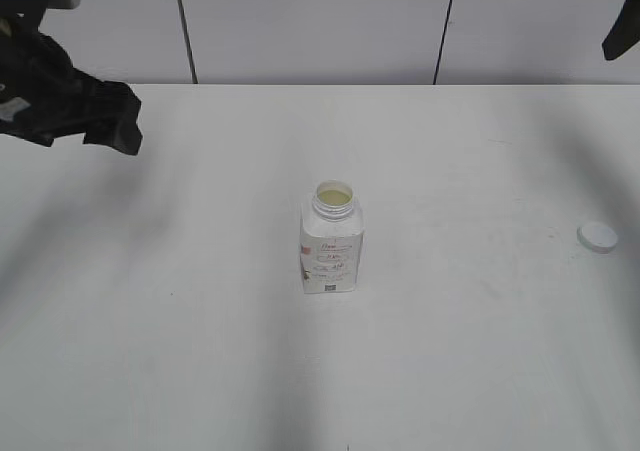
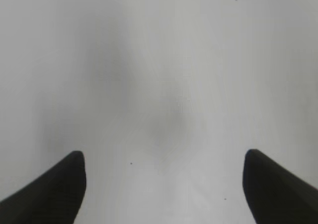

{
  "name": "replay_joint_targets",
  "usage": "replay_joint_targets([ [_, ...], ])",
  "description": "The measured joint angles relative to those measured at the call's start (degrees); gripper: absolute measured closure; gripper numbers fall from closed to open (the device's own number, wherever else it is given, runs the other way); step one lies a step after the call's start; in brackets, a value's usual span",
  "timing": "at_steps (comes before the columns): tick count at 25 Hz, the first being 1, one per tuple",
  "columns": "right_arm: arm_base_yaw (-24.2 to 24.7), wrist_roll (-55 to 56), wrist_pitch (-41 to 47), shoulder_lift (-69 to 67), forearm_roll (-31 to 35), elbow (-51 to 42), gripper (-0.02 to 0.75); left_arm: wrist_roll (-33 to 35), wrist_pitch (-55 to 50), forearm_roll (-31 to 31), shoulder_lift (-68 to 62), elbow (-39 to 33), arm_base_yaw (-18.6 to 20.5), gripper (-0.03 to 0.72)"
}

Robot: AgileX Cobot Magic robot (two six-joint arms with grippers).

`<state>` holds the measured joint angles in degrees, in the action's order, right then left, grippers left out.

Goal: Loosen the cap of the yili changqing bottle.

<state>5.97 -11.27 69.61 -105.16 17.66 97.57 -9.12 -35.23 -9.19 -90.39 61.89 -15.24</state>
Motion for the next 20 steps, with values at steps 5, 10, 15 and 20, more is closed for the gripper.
replay_joint_targets([
  [5,0.0,1.0,0.1,0.0,0.4,0.0,0.156,2.8,-8.8,6.4,0.0,5.5,0.0,0.102],
  [10,0.0,2.2,0.1,0.0,0.4,0.0,0.156,3.0,-15.1,8.0,0.0,10.4,0.2,0.104],
  [15,0.0,2.5,0.1,1.6,0.4,0.0,0.156,3.0,-20.1,8.3,0.0,12.8,0.3,0.104],
  [20,0.0,2.7,0.1,6.5,0.3,-0.3,0.156,3.0,-25.5,8.7,0.0,13.1,2.5,0.105],
])
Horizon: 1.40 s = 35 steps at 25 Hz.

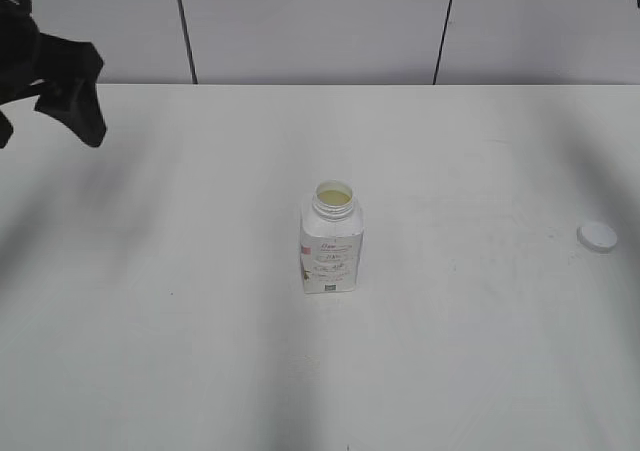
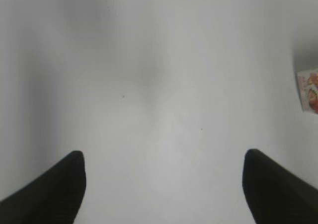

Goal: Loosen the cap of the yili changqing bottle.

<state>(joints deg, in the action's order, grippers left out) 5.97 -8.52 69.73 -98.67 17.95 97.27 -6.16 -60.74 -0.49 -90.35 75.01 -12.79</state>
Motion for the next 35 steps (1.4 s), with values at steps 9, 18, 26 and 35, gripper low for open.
replay_joint_targets([
  [9,0.0,0.6,0.0,15.4,0.3,-10.7,0.156,0.0,-8.1,-0.1,0.2,0.0,3.4,0.118],
  [18,0.0,0.6,0.0,34.7,-0.2,-27.5,0.156,0.2,-8.9,-1.4,8.0,-1.5,3.4,0.123],
  [26,0.0,0.6,0.1,55.1,-6.3,-44.2,0.156,-1.7,-9.0,-7.6,25.1,-13.0,3.4,0.123],
  [35,0.0,0.7,0.2,73.6,-7.7,-58.5,0.156,-2.2,-4.2,-9.3,51.5,-27.7,3.4,0.124],
])
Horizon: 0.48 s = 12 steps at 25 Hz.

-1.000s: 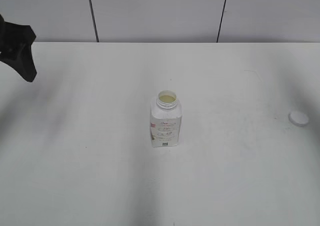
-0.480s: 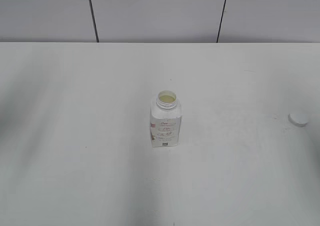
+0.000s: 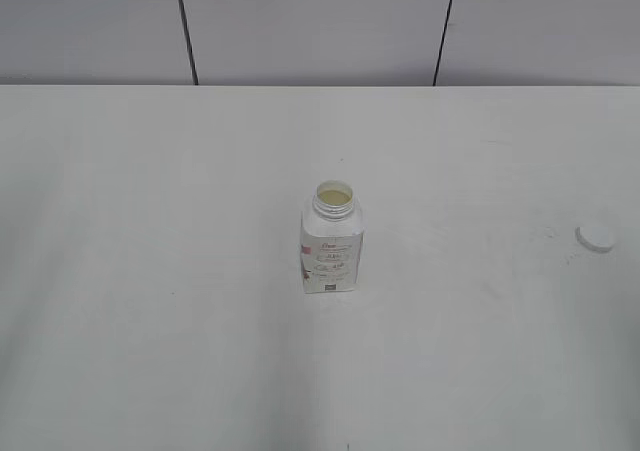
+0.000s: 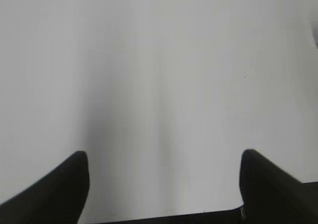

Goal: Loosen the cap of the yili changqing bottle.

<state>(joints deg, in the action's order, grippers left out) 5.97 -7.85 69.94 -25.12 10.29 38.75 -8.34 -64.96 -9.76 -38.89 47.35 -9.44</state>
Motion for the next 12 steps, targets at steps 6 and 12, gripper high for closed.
replay_joint_targets([
  [6,0.0,-3.1,0.1,9.4,0.1,-4.3,0.156,0.0,0.6,-0.1,16.2,-9.2,0.0,0.126],
  [12,0.0,-6.7,-2.1,18.6,0.3,-7.4,0.156,0.0,0.3,0.0,30.5,-14.9,0.0,0.126],
])
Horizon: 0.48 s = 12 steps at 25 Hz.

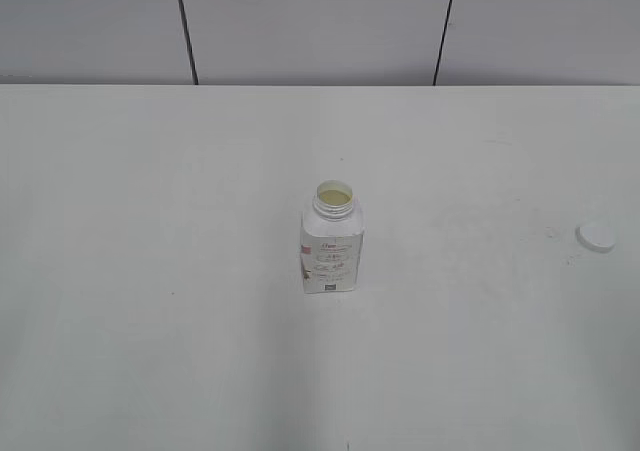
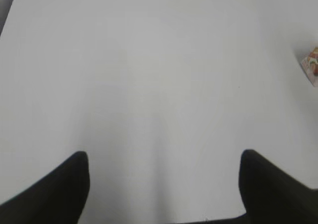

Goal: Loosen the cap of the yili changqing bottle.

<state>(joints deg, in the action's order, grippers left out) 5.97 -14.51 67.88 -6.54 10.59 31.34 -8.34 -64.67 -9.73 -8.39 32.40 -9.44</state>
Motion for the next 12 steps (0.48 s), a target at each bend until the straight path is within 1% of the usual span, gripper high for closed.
replay_joint_targets([
  [5,0.0,-0.7,-2.0,6.2,0.1,-0.9,0.156,0.0,1.4,0.1,8.2,-1.1,0.0,0.126],
  [12,0.0,-2.1,-3.4,7.0,0.9,-1.3,0.156,0.2,3.9,0.7,8.8,-2.5,0.0,0.126],
])
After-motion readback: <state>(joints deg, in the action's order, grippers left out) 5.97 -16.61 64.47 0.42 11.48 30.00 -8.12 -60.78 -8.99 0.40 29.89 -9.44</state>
